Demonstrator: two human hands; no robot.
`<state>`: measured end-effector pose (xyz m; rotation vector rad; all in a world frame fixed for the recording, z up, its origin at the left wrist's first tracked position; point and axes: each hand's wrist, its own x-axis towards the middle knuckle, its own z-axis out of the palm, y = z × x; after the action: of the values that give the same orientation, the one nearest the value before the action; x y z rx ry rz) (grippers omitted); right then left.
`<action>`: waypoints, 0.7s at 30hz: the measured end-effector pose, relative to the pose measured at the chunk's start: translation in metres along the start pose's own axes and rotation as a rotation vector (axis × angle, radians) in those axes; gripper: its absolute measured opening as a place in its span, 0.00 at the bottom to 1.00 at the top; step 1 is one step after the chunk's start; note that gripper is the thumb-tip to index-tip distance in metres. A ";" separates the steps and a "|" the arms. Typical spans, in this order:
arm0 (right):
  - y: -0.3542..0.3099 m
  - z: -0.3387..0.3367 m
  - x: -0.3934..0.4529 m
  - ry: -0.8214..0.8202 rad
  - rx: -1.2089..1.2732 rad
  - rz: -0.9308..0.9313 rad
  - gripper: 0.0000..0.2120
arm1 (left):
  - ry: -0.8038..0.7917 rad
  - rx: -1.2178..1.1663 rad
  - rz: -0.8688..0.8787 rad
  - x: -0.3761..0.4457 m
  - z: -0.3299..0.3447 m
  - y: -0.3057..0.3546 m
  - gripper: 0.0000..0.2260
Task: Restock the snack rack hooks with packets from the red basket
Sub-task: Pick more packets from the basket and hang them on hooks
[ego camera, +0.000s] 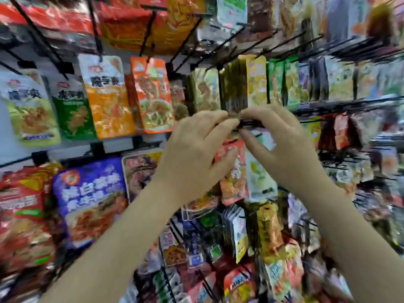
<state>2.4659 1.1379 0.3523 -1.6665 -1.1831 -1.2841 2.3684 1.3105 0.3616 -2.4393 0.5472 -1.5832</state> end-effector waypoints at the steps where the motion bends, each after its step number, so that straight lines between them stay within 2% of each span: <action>1: 0.013 -0.013 -0.028 -0.015 -0.058 0.033 0.15 | 0.005 -0.072 -0.005 -0.007 0.024 0.020 0.19; 4: 0.055 -0.047 -0.120 -0.128 -0.203 0.213 0.16 | -0.109 -0.277 -0.070 -0.034 0.104 0.083 0.17; 6: 0.076 -0.065 -0.190 -0.221 -0.281 0.372 0.18 | -0.290 -0.389 -0.103 -0.064 0.156 0.125 0.18; 10: 0.099 -0.099 -0.339 -0.425 -0.395 0.737 0.17 | -0.678 -0.563 -0.061 -0.150 0.246 0.209 0.23; 12: 0.098 -0.112 -0.409 -0.560 -0.407 0.912 0.20 | -0.898 -0.663 -0.071 -0.194 0.270 0.247 0.28; 14: 0.092 -0.121 -0.471 -0.688 -0.399 1.094 0.23 | -1.048 -0.732 -0.078 -0.235 0.284 0.278 0.31; 18: 0.080 -0.123 -0.550 -0.903 -0.367 1.413 0.24 | -1.202 -0.768 -0.060 -0.297 0.295 0.310 0.36; 21: 0.080 -0.105 -0.575 -0.854 -0.230 1.580 0.22 | -1.202 -0.773 -0.045 -0.318 0.300 0.312 0.35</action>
<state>2.4594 0.8793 -0.1777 -2.4435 0.2038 0.3438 2.4611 1.1380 -0.1391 -3.2626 0.8956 0.3903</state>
